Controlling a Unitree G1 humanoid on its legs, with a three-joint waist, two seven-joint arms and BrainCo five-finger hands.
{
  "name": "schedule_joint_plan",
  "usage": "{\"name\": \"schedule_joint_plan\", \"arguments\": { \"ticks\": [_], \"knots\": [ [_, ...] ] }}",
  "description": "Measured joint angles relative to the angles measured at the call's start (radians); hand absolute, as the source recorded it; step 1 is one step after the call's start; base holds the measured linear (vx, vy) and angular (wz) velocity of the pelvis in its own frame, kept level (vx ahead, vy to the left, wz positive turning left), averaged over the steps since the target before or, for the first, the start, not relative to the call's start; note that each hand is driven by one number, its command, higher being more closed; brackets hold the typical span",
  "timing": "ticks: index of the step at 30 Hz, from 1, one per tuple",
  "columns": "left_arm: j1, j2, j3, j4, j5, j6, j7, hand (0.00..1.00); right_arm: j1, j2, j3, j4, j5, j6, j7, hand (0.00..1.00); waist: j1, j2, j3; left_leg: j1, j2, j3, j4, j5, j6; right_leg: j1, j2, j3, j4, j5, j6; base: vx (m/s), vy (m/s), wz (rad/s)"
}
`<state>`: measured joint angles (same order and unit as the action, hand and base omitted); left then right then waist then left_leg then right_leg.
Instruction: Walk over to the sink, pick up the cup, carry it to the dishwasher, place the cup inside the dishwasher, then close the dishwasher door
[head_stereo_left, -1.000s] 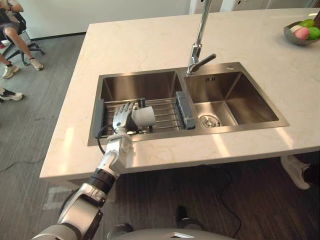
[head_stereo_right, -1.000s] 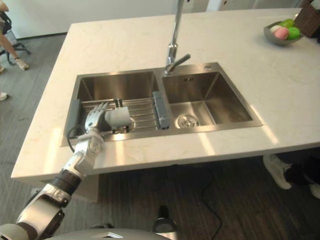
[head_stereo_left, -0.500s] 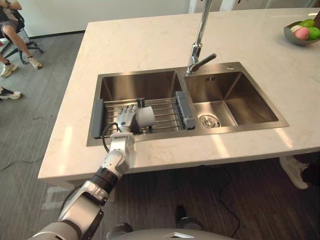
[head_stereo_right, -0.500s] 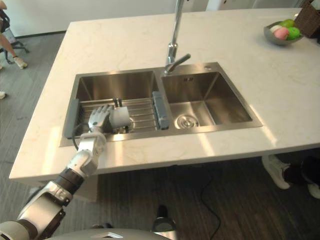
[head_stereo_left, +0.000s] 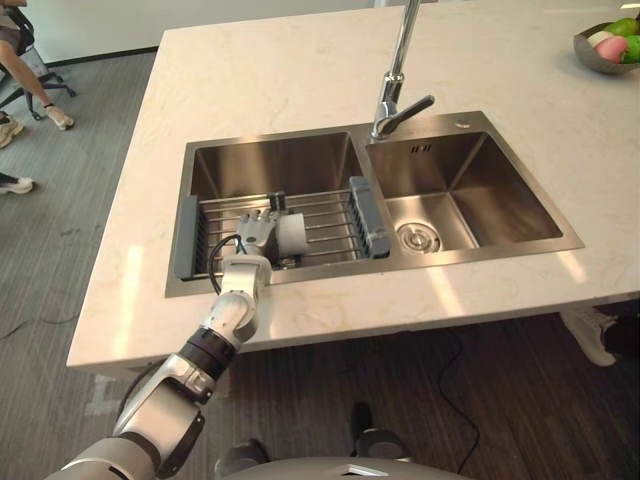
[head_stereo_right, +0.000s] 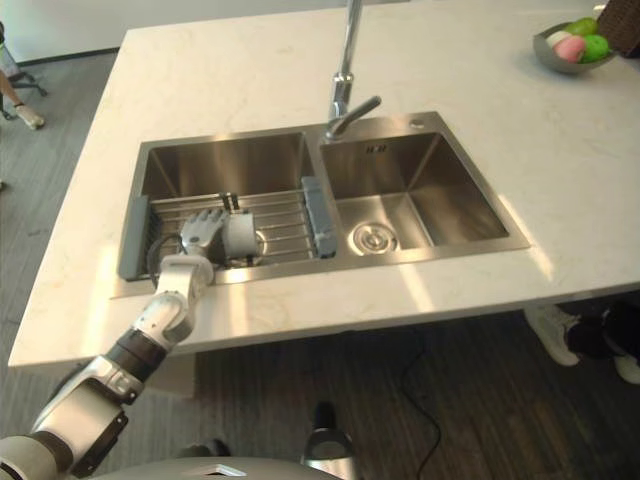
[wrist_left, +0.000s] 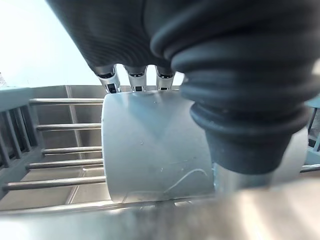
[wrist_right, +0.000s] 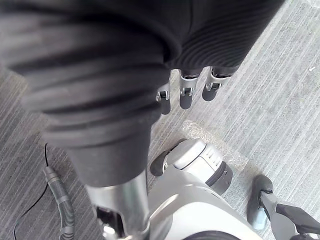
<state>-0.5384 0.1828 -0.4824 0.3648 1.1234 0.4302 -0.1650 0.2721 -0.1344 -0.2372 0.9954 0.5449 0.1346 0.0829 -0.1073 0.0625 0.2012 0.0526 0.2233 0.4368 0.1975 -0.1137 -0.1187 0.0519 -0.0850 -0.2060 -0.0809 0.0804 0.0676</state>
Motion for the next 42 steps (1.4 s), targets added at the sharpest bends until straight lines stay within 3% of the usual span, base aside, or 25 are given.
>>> {"name": "schedule_joint_plan", "arguments": {
  "ticks": [3, 4, 9, 17, 23, 29, 31, 35, 39, 42],
  "knots": [
    [-0.004, -0.006, -0.007, 0.005, 0.001, -0.002, -0.038, 0.0, -0.001, 0.0, 0.002, 0.001, 0.0, 0.0, 0.0, 0.0, -0.002, -0.001, 0.001, -0.007, 0.0, 0.0, 0.018, 0.001, 0.001, 0.0, -0.004, 0.0, 0.0, 0.0, 0.0, 0.0, 0.0, 0.0],
    [-0.011, -0.008, -0.01, 0.006, 0.001, -0.002, -0.052, 1.0, -0.001, 0.0, 0.003, 0.001, 0.0, 0.0, 0.0, 0.0, -0.002, -0.003, 0.002, -0.014, 0.0, -0.001, 0.028, 0.001, 0.001, -0.001, -0.007, -0.001, 0.0, 0.0, 0.0, 0.0, 0.0, 0.0],
    [-0.034, -0.006, -0.008, 0.013, 0.021, -0.018, -0.09, 1.0, -0.003, -0.004, 0.029, 0.001, 0.0, 0.0, -0.002, 0.0, -0.002, -0.008, 0.008, -0.021, -0.002, -0.001, 0.034, 0.005, 0.006, -0.014, -0.014, -0.001, 0.014, -0.005, 0.0, -0.02, 0.001, 0.0],
    [-0.072, 0.002, -0.004, 0.039, 0.04, -0.127, -0.091, 1.0, -0.003, 0.0, 0.049, 0.001, 0.0, 0.0, -0.003, 0.0, -0.003, -0.021, 0.018, -0.034, -0.004, -0.01, 0.033, 0.005, 0.006, -0.022, -0.017, -0.014, 0.022, -0.006, 0.0, -0.02, -0.002, 0.04],
    [-0.083, 0.024, -0.046, 0.034, 0.038, -0.162, -0.078, 1.0, -0.003, -0.005, 0.07, 0.001, 0.0, -0.001, -0.006, 0.0, -0.002, -0.019, 0.018, -0.036, -0.005, -0.022, 0.03, 0.005, 0.006, -0.022, -0.018, -0.022, 0.031, -0.014, 0.001, 0.01, -0.008, 0.05],
    [-0.08, 0.071, -0.123, 0.002, -0.14, -0.226, 0.136, 1.0, -0.001, -0.005, 0.081, 0.003, 0.003, -0.004, -0.006, 0.0, 0.0, -0.019, 0.018, -0.042, -0.013, -0.024, 0.026, 0.005, 0.007, -0.044, -0.027, -0.022, 0.06, -0.029, 0.005, 0.0, 0.001, 0.01],
    [-0.065, 0.075, -0.13, -0.041, -0.257, -0.291, 0.285, 1.0, -0.001, -0.005, 0.082, 0.003, 0.018, -0.004, -0.004, 0.0, -0.003, -0.018, 0.018, -0.05, -0.022, -0.026, 0.026, 0.009, 0.013, -0.046, -0.035, -0.023, 0.067, -0.023, 0.002, 0.05, 0.01, 0.02],
    [-0.045, 0.084, -0.116, -0.218, -0.394, -0.377, 0.47, 1.0, 0.0, -0.005, 0.079, 0.005, 0.021, -0.007, -0.004, 0.0, 0.0, -0.015, 0.019, -0.051, -0.025, -0.031, 0.028, 0.016, 0.024, -0.045, -0.037, -0.027, 0.074, -0.017, 0.011, 0.01, 0.0, 0.03],
    [-0.045, 0.095, 0.032, -0.367, -0.476, -0.465, 0.634, 1.0, 0.012, -0.005, 0.063, 0.014, 0.019, -0.026, 0.002, 0.0, 0.007, 0.001, 0.016, -0.052, -0.035, -0.065, 0.041, 0.045, 0.03, -0.028, -0.048, -0.043, 0.083, -0.034, 0.0, -0.03, -0.016, 0.12],
    [-0.045, 0.098, 0.111, -0.395, -0.518, -0.516, 0.701, 1.0, 0.02, -0.006, 0.02, 0.045, 0.015, -0.03, 0.004, 0.0, 0.023, 0.025, 0.002, -0.051, -0.034, -0.085, 0.043, 0.049, 0.03, -0.02, -0.049, -0.061, 0.101, -0.059, 0.002, -0.06, 0.003, 0.28]
  ]
}}
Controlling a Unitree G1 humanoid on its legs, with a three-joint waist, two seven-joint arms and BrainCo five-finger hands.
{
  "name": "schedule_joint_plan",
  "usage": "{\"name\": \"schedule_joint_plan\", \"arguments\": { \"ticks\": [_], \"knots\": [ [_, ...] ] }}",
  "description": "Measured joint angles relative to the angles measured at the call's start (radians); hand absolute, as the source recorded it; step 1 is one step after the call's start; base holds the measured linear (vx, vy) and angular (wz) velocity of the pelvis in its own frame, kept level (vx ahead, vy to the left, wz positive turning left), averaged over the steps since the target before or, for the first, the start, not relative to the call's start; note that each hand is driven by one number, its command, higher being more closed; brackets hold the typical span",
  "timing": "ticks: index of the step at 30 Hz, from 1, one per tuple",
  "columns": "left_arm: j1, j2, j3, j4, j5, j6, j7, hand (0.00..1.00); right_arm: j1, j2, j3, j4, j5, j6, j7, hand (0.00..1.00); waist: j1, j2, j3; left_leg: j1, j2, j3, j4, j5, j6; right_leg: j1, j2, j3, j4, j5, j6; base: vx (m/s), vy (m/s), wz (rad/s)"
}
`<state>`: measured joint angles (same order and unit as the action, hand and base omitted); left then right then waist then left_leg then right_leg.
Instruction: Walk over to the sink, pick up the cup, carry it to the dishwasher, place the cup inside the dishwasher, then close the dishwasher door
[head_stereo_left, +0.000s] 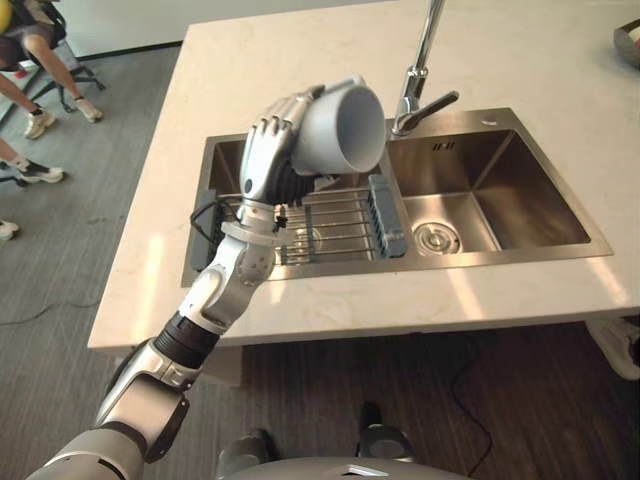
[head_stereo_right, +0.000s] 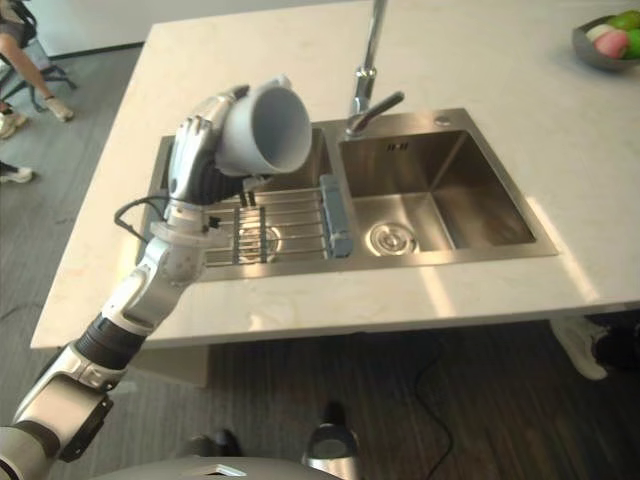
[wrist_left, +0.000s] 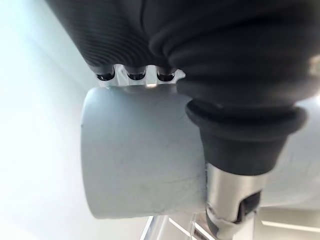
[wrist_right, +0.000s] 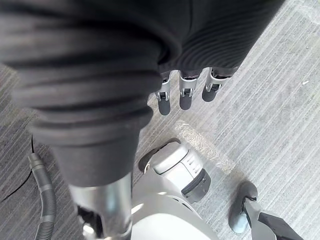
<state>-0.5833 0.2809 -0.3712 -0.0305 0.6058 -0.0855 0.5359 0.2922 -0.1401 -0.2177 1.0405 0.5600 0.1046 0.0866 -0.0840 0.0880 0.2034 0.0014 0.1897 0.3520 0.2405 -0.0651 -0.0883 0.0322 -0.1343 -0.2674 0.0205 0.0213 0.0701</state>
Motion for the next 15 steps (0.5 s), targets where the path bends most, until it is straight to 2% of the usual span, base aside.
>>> {"name": "schedule_joint_plan", "arguments": {
  "ticks": [4, 5, 9, 12, 13, 15],
  "knots": [
    [0.0, 0.036, 0.023, -0.033, -0.06, -0.088, 0.031, 1.0, 0.003, 0.006, -0.062, 0.006, -0.019, 0.009, 0.002, 0.0, 0.018, 0.01, -0.009, 0.003, -0.006, -0.017, -0.041, 0.0, 0.001, -0.006, -0.002, -0.022, 0.005, 0.0, -0.002, -0.09, 0.027, 0.21],
    [0.0, 0.036, 0.023, -0.043, -0.077, -0.096, 0.034, 1.0, 0.003, 0.01, -0.072, 0.006, -0.02, 0.009, 0.002, 0.0, 0.02, 0.01, -0.01, 0.004, -0.008, -0.017, -0.051, -0.001, 0.002, -0.01, -0.002, -0.022, 0.004, 0.002, -0.002, -0.07, 0.041, 0.09],
    [0.014, 0.033, 0.067, -0.063, -0.228, -0.098, 0.058, 1.0, 0.002, 0.032, -0.131, 0.002, -0.064, 0.009, 0.007, 0.0, 0.026, -0.003, -0.021, 0.011, -0.025, -0.007, -0.072, -0.004, 0.013, -0.002, -0.011, -0.023, -0.011, 0.032, 0.006, -0.04, 0.041, -0.04],
    [0.06, 0.028, 0.194, -0.062, -0.321, -0.089, 0.076, 1.0, 0.003, 0.034, -0.16, -0.002, -0.123, 0.009, 0.019, 0.0, 0.02, 0.003, -0.024, 0.015, -0.03, -0.005, -0.071, -0.007, 0.017, 0.007, -0.014, -0.024, -0.012, 0.041, 0.012, -0.03, 0.018, -0.01],
    [0.089, 0.016, 0.263, -0.056, -0.349, -0.096, 0.089, 1.0, 0.002, 0.032, -0.171, -0.003, -0.161, 0.009, 0.022, 0.0, 0.026, 0.004, -0.025, 0.015, -0.03, -0.009, -0.069, -0.008, 0.02, 0.01, -0.013, -0.029, -0.007, 0.04, 0.013, -0.04, -0.007, 0.13],
    [0.122, -0.001, 0.323, -0.042, -0.369, -0.113, 0.105, 1.0, 0.002, 0.031, -0.171, -0.003, -0.194, 0.009, 0.023, 0.0, 0.031, 0.003, -0.026, 0.01, -0.03, -0.019, -0.063, -0.015, 0.03, 0.019, -0.014, -0.047, 0.007, 0.031, 0.017, -0.04, -0.008, 0.28]
  ]
}}
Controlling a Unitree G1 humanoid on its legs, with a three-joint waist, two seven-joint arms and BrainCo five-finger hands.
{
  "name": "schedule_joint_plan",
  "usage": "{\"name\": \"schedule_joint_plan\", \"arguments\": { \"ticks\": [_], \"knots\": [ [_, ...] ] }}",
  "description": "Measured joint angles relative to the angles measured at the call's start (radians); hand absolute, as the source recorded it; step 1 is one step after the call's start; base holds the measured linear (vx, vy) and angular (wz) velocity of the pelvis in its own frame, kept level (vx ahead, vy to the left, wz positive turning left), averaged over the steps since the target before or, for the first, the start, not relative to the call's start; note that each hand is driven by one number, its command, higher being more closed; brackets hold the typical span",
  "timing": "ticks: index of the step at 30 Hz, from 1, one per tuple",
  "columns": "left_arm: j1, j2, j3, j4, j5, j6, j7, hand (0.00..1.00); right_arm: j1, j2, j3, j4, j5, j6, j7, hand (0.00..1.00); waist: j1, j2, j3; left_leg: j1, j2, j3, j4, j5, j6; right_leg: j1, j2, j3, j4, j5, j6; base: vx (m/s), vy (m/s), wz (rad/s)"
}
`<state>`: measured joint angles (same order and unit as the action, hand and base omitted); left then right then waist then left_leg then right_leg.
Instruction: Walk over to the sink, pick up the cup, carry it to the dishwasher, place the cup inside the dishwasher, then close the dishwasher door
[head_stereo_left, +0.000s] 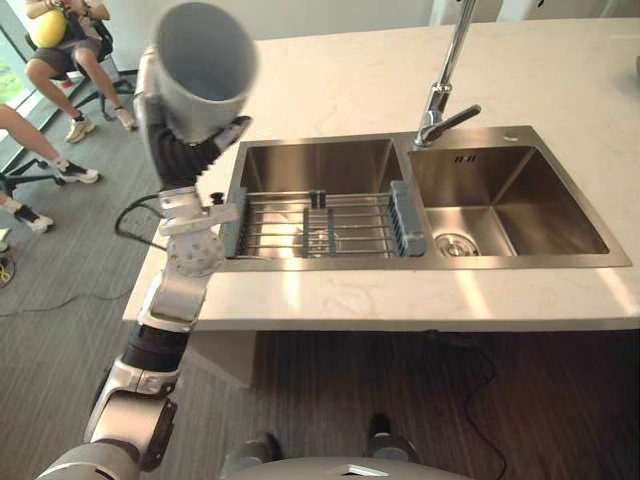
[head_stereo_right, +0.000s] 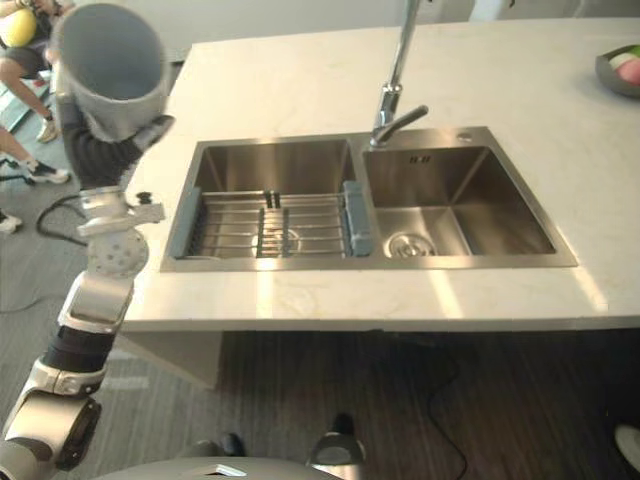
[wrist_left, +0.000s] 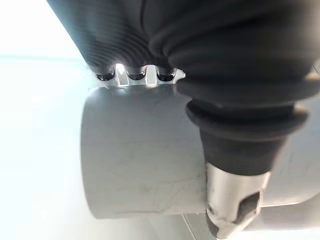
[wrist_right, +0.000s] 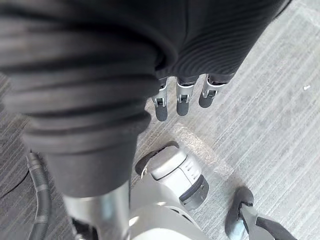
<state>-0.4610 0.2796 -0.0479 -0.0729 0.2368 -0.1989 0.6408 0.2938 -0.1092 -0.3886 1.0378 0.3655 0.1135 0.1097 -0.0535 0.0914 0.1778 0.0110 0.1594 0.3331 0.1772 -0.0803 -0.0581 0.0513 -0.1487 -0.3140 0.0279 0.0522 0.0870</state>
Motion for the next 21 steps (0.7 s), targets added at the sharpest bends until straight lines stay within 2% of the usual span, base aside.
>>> {"name": "schedule_joint_plan", "arguments": {
  "ticks": [2, 3, 5, 6, 7, 8, 9, 10, 11, 12, 13, 14, 15, 16, 17, 18, 19, 21],
  "knots": [
    [0.039, -0.01, 0.038, 0.021, -0.012, -0.011, 0.009, 1.0, 0.004, -0.009, 0.002, 0.001, -0.02, 0.002, -0.001, 0.0, 0.015, 0.0, -0.008, -0.013, 0.0, -0.023, 0.022, -0.01, 0.011, 0.004, -0.004, -0.024, 0.031, -0.024, -0.002, -0.02, -0.001, 0.43],
    [0.067, -0.01, 0.051, 0.03, -0.018, -0.017, 0.009, 1.0, 0.009, -0.01, 0.005, 0.003, -0.02, 0.007, -0.002, 0.0, 0.025, -0.004, -0.022, -0.028, 0.001, -0.031, 0.035, -0.016, 0.028, 0.0, -0.009, -0.04, 0.053, -0.04, -0.001, 0.01, -0.005, 0.64],
    [0.106, -0.011, 0.058, 0.041, -0.018, -0.025, 0.01, 1.0, 0.018, -0.004, 0.004, 0.007, -0.02, 0.018, -0.003, 0.0, 0.031, -0.017, -0.05, -0.051, 0.002, 0.0, 0.044, -0.031, 0.117, -0.001, -0.03, -0.086, 0.076, -0.063, 0.002, 0.04, -0.015, 0.85],
    [0.132, -0.017, 0.072, 0.044, -0.018, -0.03, 0.01, 1.0, 0.017, 0.001, 0.0, 0.017, -0.02, 0.017, -0.005, 0.0, 0.027, -0.03, -0.072, -0.061, 0.012, 0.074, 0.044, -0.047, 0.207, 0.002, -0.042, -0.105, 0.073, -0.071, -0.005, 0.07, -0.022, 0.89],
    [0.139, -0.025, 0.08, 0.046, -0.018, -0.032, 0.01, 1.0, 0.017, 0.004, -0.007, 0.025, -0.02, 0.015, -0.005, 0.0, 0.024, -0.034, -0.082, -0.066, 0.016, 0.109, 0.038, -0.055, 0.237, 0.006, -0.044, -0.114, 0.064, -0.072, -0.008, 0.11, -0.032, 1.33],
    [0.144, -0.042, 0.094, 0.048, -0.018, -0.037, 0.012, 1.0, 0.02, 0.015, -0.031, 0.047, -0.02, 0.007, -0.007, 0.0, 0.018, -0.043, -0.099, -0.064, 0.024, 0.182, 0.006, -0.056, 0.24, 0.024, -0.054, -0.153, 0.029, -0.06, -0.014, 0.18, 0.034, 1.63],
    [0.14, -0.062, 0.093, 0.054, -0.018, -0.046, 0.016, 1.0, 0.032, 0.026, -0.065, 0.053, -0.02, -0.005, -0.008, 0.0, 0.014, -0.043, -0.117, -0.093, 0.074, 0.264, 0.061, -0.053, 0.23, 0.029, -0.077, -0.243, 0.027, -0.049, 0.003, 0.18, 0.053, 1.74],
    [0.138, -0.074, 0.085, 0.06, -0.018, -0.049, 0.018, 1.0, 0.039, 0.023, -0.081, 0.05, -0.019, -0.012, -0.007, 0.0, 0.012, -0.021, -0.122, -0.116, 0.108, 0.308, 0.1, -0.026, 0.251, 0.034, -0.073, -0.29, 0.041, -0.052, 0.002, 0.17, 0.102, 1.97],
    [0.145, -0.105, 0.071, 0.089, -0.017, -0.055, 0.015, 1.0, 0.046, 0.012, -0.124, 0.043, -0.02, -0.028, 0.008, 0.0, 0.002, 0.001, -0.127, -0.132, 0.116, 0.347, 0.124, 0.086, 0.226, 0.032, -0.083, -0.36, 0.124, -0.095, -0.035, 0.03, 0.056, 2.16],
    [0.178, -0.148, 0.067, 0.112, -0.018, -0.054, 0.014, 1.0, 0.043, 0.018, -0.162, 0.044, -0.02, -0.045, 0.02, 0.0, -0.024, 0.02, -0.119, -0.152, 0.089, 0.325, 0.054, 0.175, 0.227, 0.004, -0.071, -0.363, 0.165, -0.17, -0.05, -0.06, 0.022, 2.31],
    [0.184, -0.163, 0.075, 0.125, -0.018, -0.053, 0.014, 1.0, 0.044, 0.035, -0.171, 0.046, -0.02, -0.054, 0.019, 0.0, -0.036, -0.002, -0.13, -0.143, 0.057, 0.272, -0.028, 0.202, 0.232, 0.001, -0.037, -0.334, 0.099, -0.167, -0.074, -0.09, -0.068, 2.31],
    [0.173, -0.157, 0.082, 0.124, -0.021, -0.049, 0.018, 1.0, 0.041, 0.077, -0.173, 0.051, -0.022, -0.076, 0.018, 0.0, -0.031, -0.059, -0.131, -0.121, 0.037, 0.334, 0.055, 0.087, 0.252, 0.002, -0.068, -0.382, 0.05, -0.09, -0.057, -0.08, -0.107, 1.79],
    [0.205, -0.156, 0.077, 0.125, -0.031, -0.046, 0.028, 1.0, 0.03, 0.07, -0.173, 0.047, -0.024, -0.088, 0.013, 0.0, -0.03, -0.035, -0.122, -0.09, 0.098, 0.382, 0.162, 0.01, 0.216, -0.001, -0.077, -0.439, 0.099, -0.087, -0.069, 0.0, -0.048, 1.76],
    [0.245, -0.152, 0.058, 0.133, -0.039, -0.043, 0.013, 1.0, 0.02, 0.051, -0.176, 0.041, -0.03, -0.099, 0.011, 0.0, -0.028, -0.036, -0.122, -0.038, 0.112, 0.424, 0.186, 0.018, 0.144, -0.004, -0.135, -0.467, 0.155, -0.1, -0.069, 0.01, 0.108, 1.38],
    [0.269, -0.155, 0.039, 0.131, -0.044, -0.039, -0.006, 1.0, 0.016, 0.03, -0.176, 0.038, -0.029, -0.109, 0.01, 0.0, -0.029, -0.034, -0.122, 0.0, 0.114, 0.438, 0.158, 0.068, 0.103, -0.006, -0.17, -0.495, 0.191, -0.104, -0.066, 0.06, 0.241, 1.42],
    [0.287, -0.16, 0.027, 0.119, -0.049, -0.039, -0.03, 1.0, 0.009, 0.007, -0.181, 0.038, -0.029, -0.111, 0.008, 0.0, -0.025, -0.011, -0.131, 0.027, 0.097, 0.412, 0.074, 0.113, 0.034, -0.014, -0.197, -0.521, 0.227, -0.105, -0.065, 0.04, 0.395, 1.41],
    [0.31, -0.155, 0.029, 0.099, -0.063, -0.039, -0.072, 1.0, -0.012, -0.002, -0.207, 0.038, -0.03, -0.11, -0.011, 0.0, -0.011, 0.012, -0.139, 0.055, 0.027, 0.381, -0.033, 0.107, 0.034, -0.016, -0.256, -0.545, 0.29, -0.101, -0.069, -0.01, 0.387, 1.17],
    [0.353, -0.135, 0.038, 0.076, -0.09, -0.04, -0.119, 1.0, -0.023, 0.014, -0.215, 0.041, -0.039, -0.108, -0.037, 0.0, -0.001, -0.003, -0.13, 0.081, -0.007, 0.345, -0.089, 0.094, 0.031, -0.016, -0.288, -0.544, 0.356, -0.114, -0.071, -0.1, 0.339, 0.92]
  ]
}}
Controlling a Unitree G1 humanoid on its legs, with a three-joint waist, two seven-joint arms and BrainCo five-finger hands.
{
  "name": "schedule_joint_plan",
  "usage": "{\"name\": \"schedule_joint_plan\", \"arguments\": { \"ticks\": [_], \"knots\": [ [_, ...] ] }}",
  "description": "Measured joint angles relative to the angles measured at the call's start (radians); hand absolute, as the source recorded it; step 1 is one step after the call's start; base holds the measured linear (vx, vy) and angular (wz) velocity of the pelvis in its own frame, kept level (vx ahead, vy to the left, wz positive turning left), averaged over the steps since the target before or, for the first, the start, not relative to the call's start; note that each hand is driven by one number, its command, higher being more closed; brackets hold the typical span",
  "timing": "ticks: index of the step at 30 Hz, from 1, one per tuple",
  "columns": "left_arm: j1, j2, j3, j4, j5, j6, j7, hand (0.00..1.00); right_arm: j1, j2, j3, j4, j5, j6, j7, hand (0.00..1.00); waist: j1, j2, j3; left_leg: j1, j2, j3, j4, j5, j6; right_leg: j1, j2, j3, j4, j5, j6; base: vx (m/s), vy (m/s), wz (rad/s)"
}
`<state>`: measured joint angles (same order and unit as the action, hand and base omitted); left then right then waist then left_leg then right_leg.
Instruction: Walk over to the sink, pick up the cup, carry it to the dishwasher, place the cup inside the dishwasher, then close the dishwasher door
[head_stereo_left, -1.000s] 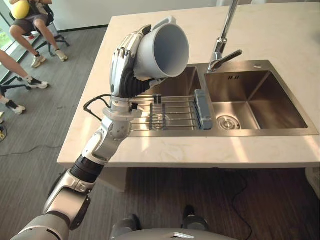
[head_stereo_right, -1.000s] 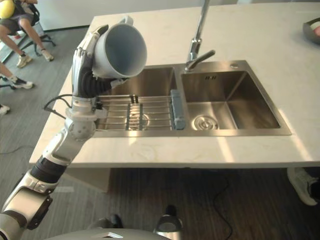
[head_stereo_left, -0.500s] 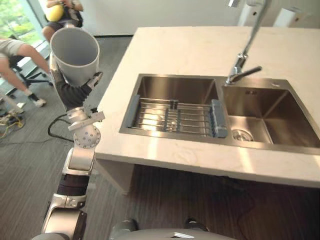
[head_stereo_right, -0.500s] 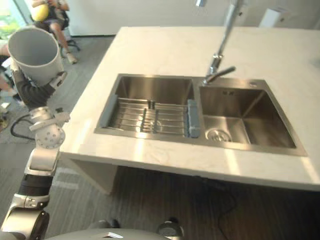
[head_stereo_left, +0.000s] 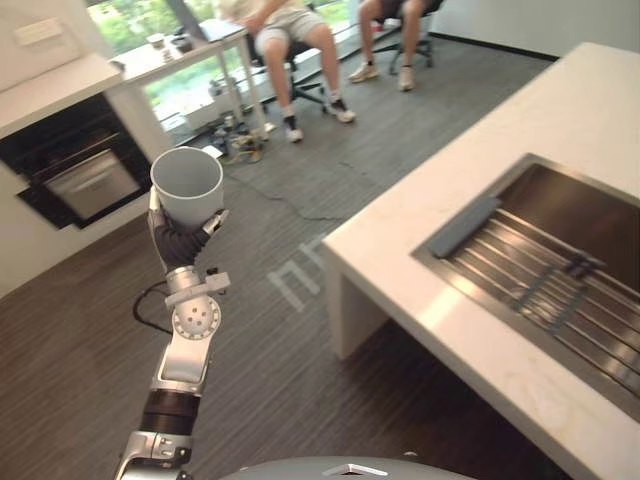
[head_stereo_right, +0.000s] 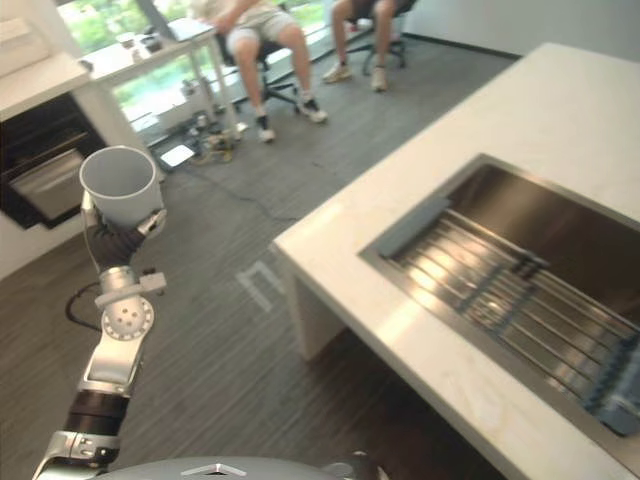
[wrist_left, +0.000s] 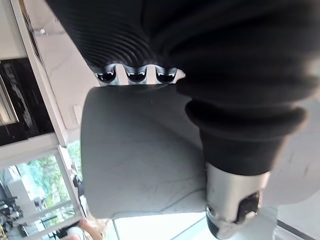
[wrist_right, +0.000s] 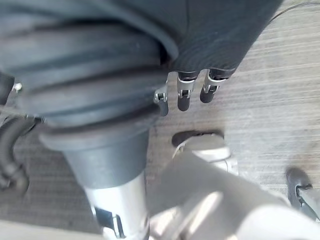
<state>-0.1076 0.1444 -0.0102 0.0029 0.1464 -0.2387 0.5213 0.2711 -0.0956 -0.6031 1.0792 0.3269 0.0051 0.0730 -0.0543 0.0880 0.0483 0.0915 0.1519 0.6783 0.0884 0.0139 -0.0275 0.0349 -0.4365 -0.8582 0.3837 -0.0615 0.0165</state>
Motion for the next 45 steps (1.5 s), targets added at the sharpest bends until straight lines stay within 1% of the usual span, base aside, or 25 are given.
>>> {"name": "schedule_joint_plan", "arguments": {
  "ticks": [2, 4, 5, 7, 8, 10, 12, 14, 16, 19, 21, 23, 26, 27, 28, 29, 30, 32, 35, 37, 38, 40, 42, 43, 45],
  "knots": [
    [0.063, 0.048, 0.036, -0.021, -0.022, -0.002, -0.056, 1.0, -0.017, 0.034, 0.003, 0.006, -0.007, 0.025, -0.035, 0.0, 0.003, -0.02, 0.001, -0.021, -0.013, -0.062, -0.009, -0.036, -0.011, 0.015, 0.069, 0.042, -0.106, -0.033, 0.082, -0.09, 0.117, 0.9],
    [0.119, 0.056, 0.04, -0.022, -0.039, 0.0, -0.113, 1.0, -0.025, 0.041, 0.001, 0.02, -0.022, 0.049, -0.064, 0.0, 0.027, -0.046, 0.016, -0.024, -0.04, -0.115, -0.046, -0.033, 0.0, 0.04, 0.056, 0.025, -0.112, 0.0, 0.091, -0.09, 0.132, 0.77],
    [0.164, 0.056, 0.018, -0.023, -0.056, 0.0, -0.159, 1.0, -0.022, 0.034, -0.005, 0.021, -0.043, 0.059, -0.08, 0.0, 0.05, -0.047, 0.033, -0.041, -0.066, -0.16, -0.058, -0.033, 0.014, 0.046, 0.03, 0.049, -0.081, 0.009, 0.077, -0.14, 0.173, 1.21],
    [0.216, 0.057, -0.036, -0.023, -0.077, -0.003, -0.212, 1.0, 0.007, 0.028, -0.026, 0.005, -0.061, 0.066, -0.103, 0.0, 0.052, -0.048, 0.044, -0.06, -0.102, -0.262, -0.052, -0.042, 0.045, 0.057, -0.001, 0.185, -0.011, 0.036, 0.02, -0.08, 0.181, 1.68],
    [0.246, 0.053, -0.055, -0.023, -0.087, -0.017, -0.243, 1.0, 0.033, 0.029, -0.013, -0.003, -0.06, 0.066, -0.108, 0.0, 0.055, -0.036, 0.043, -0.059, -0.118, -0.345, -0.048, -0.042, 0.069, 0.04, -0.007, 0.324, 0.076, 0.077, -0.044, 0.03, 0.171, 1.97],
    [0.273, 0.045, -0.054, -0.025, -0.106, -0.064, -0.266, 1.0, 0.055, 0.033, 0.046, -0.006, -0.058, 0.056, -0.106, 0.0, 0.054, -0.027, 0.038, -0.075, -0.127, -0.464, -0.028, -0.048, 0.085, 0.019, 0.065, 0.582, 0.114, -0.02, -0.019, 0.04, 0.106, 1.99],
    [0.274, 0.044, -0.026, -0.028, -0.121, -0.116, -0.273, 1.0, 0.051, 0.085, 0.089, -0.003, -0.056, 0.05, -0.106, 0.0, 0.06, -0.08, 0.025, -0.108, -0.147, -0.562, -0.031, -0.048, 0.088, -0.006, 0.196, 0.787, 0.084, -0.116, 0.041, 0.02, 0.029, 1.83],
    [0.288, 0.036, -0.031, -0.029, -0.124, -0.122, -0.273, 1.0, 0.04, 0.092, 0.118, -0.003, -0.056, 0.041, -0.102, 0.0, 0.067, -0.105, 0.021, -0.11, -0.161, -0.607, -0.034, -0.048, 0.088, -0.038, 0.266, 0.846, 0.053, -0.138, 0.077, 0.05, -0.044, 1.26],
    [0.301, 0.011, -0.046, -0.033, -0.124, -0.122, -0.273, 1.0, 0.024, 0.073, 0.2, -0.015, -0.054, 0.042, -0.093, 0.0, 0.066, -0.117, 0.016, -0.137, -0.192, -0.658, 0.008, -0.048, 0.089, -0.059, 0.343, 0.898, -0.054, -0.142, 0.08, 0.0, -0.083, 0.94],
    [0.304, -0.032, -0.091, -0.054, -0.124, -0.12, -0.266, 1.0, 0.011, 0.033, 0.247, -0.032, -0.048, 0.07, -0.076, 0.0, 0.063, -0.107, -0.009, -0.198, -0.212, -0.711, 0.049, -0.046, 0.09, -0.073, 0.371, 0.9, -0.108, -0.16, 0.047, 0.04, -0.125, 0.88],
    [0.298, -0.035, -0.111, -0.069, -0.125, -0.12, -0.263, 1.0, 0.005, 0.008, 0.268, -0.043, -0.042, 0.089, -0.071, 0.0, 0.071, -0.085, -0.007, -0.22, -0.201, -0.732, 0.073, -0.033, 0.078, -0.067, 0.385, 0.876, -0.114, -0.132, 0.043, 0.11, -0.075, 0.37],
    [0.276, -0.041, -0.12, -0.07, -0.123, -0.12, -0.257, 1.0, -0.006, 0.01, 0.281, -0.044, -0.03, 0.12, -0.072, 0.0, 0.059, -0.091, -0.002, -0.233, -0.199, -0.772, 0.097, -0.04, 0.069, -0.054, 0.403, 0.844, -0.103, -0.126, 0.051, 0.05, -0.099, 0.53],
    [0.262, -0.044, -0.113, -0.07, -0.117, -0.123, -0.221, 1.0, -0.022, 0.022, 0.285, -0.045, -0.046, 0.15, -0.067, 0.0, 0.076, -0.097, 0.03, -0.193, -0.174, -0.815, 0.097, -0.062, 0.068, -0.105, 0.431, 0.849, 0.064, -0.13, 0.043, 0.01, -0.089, 0.33],
    [0.262, -0.044, -0.108, -0.069, -0.112, -0.124, -0.218, 1.0, -0.02, 0.029, 0.286, -0.047, -0.052, 0.151, -0.06, 0.0, 0.076, -0.113, 0.027, -0.194, -0.177, -0.829, 0.087, -0.061, 0.055, -0.101, 0.435, 0.86, 0.046, -0.15, 0.02, -0.04, -0.108, 0.47],
    [0.254, -0.025, -0.098, -0.07, -0.1, -0.135, -0.216, 1.0, -0.029, 0.038, 0.293, -0.042, -0.059, 0.156, -0.058, 0.0, 0.083, -0.154, 0.029, -0.201, -0.205, -0.839, 0.07, -0.058, 0.051, -0.07, 0.425, 0.881, -0.05, -0.162, -0.004, -0.07, -0.098, 0.57],
    [0.252, -0.026, -0.087, -0.061, -0.094, -0.139, -0.217, 1.0, -0.03, 0.043, 0.299, -0.036, -0.058, 0.157, -0.059, 0.0, 0.082, -0.162, 0.031, -0.196, -0.215, -0.84, 0.072, -0.053, 0.054, -0.069, 0.409, 0.872, -0.073, -0.17, -0.014, -0.04, -0.049, 0.61],
    [0.252, -0.033, -0.074, -0.064, -0.091, -0.139, -0.22, 1.0, -0.029, 0.037, 0.304, -0.038, -0.057, 0.154, -0.057, 0.0, 0.073, -0.173, 0.04, -0.24, -0.212, -0.781, 0.222, -0.099, 0.072, -0.071, 0.392, 0.84, -0.07, -0.171, -0.018, -0.01, -0.026, 0.54],
    [0.244, -0.044, -0.074, -0.07, -0.085, -0.139, -0.223, 1.0, -0.029, 0.013, 0.307, -0.042, -0.041, 0.151, -0.053, 0.0, 0.075, -0.118, 0.042, -0.244, -0.176, -0.741, 0.289, -0.2, 0.064, -0.072, 0.417, 0.801, -0.043, -0.184, -0.014, 0.0, 0.0, 0.42],
    [0.241, -0.039, -0.081, -0.064, -0.09, -0.14, -0.228, 1.0, -0.023, 0.024, 0.318, -0.033, -0.004, 0.157, -0.05, 0.0, 0.067, -0.137, 0.033, -0.2, -0.213, -0.765, 0.184, -0.176, 0.028, -0.063, 0.389, 0.786, -0.035, -0.198, -0.004, 0.04, -0.018, 0.38],
    [0.222, -0.051, -0.089, -0.067, -0.106, -0.151, -0.245, 1.0, -0.003, 0.022, 0.309, -0.043, 0.024, 0.149, -0.043, 0.0, 0.055, -0.127, 0.034, -0.272, -0.141, -0.662, 0.492, -0.242, -0.003, -0.04, 0.377, 0.732, -0.055, -0.191, -0.009, 0.07, 0.021, 0.43],
    [0.222, -0.053, -0.112, -0.068, -0.106, -0.155, -0.25, 1.0, 0.001, 0.017, 0.299, -0.045, 0.04, 0.146, -0.038, 0.0, 0.059, -0.105, 0.036, -0.292, -0.089, -0.614, 0.631, -0.263, -0.064, -0.033, 0.385, 0.729, -0.042, -0.205, -0.007, 0.06, 0.045, 0.11],
    [0.215, -0.073, -0.131, -0.072, -0.106, -0.155, -0.269, 1.0, -0.003, 0.013, 0.273, -0.044, 0.044, 0.147, -0.03, 0.0, 0.054, -0.087, 0.038, -0.34, -0.068, -0.565, 0.714, -0.226, -0.078, -0.027, 0.383, 0.723, -0.032, -0.225, 0.008, 0.08, 0.084, 0.14],
    [0.214, -0.092, -0.131, -0.071, -0.123, -0.155, -0.287, 1.0, 0.0, 0.018, 0.255, -0.044, 0.061, 0.149, -0.029, 0.0, 0.052, -0.095, 0.039, -0.366, -0.06, -0.51, 0.772, -0.159, -0.057, 0.009, 0.353, 0.712, -0.072, -0.219, 0.006, 0.06, 0.119, 0.17],
    [0.215, -0.096, -0.13, -0.073, -0.126, -0.155, -0.295, 1.0, 0.001, 0.023, 0.246, -0.045, 0.061, 0.151, -0.029, 0.0, 0.059, -0.111, 0.046, -0.381, -0.047, -0.477, 0.798, -0.156, -0.008, 0.031, 0.336, 0.715, -0.103, -0.2, 0.015, 0.05, 0.131, -0.11],
    [0.218, -0.085, -0.127, -0.074, -0.125, -0.157, -0.308, 1.0, 0.0, 0.004, 0.246, -0.047, 0.06, 0.157, -0.024, 0.0, 0.083, -0.097, 0.037, -0.344, 0.028, -0.485, 0.654, -0.237, 0.011, 0.036, 0.336, 0.76, -0.121, -0.186, 0.028, 0.06, 0.123, -0.5]
  ]
}}
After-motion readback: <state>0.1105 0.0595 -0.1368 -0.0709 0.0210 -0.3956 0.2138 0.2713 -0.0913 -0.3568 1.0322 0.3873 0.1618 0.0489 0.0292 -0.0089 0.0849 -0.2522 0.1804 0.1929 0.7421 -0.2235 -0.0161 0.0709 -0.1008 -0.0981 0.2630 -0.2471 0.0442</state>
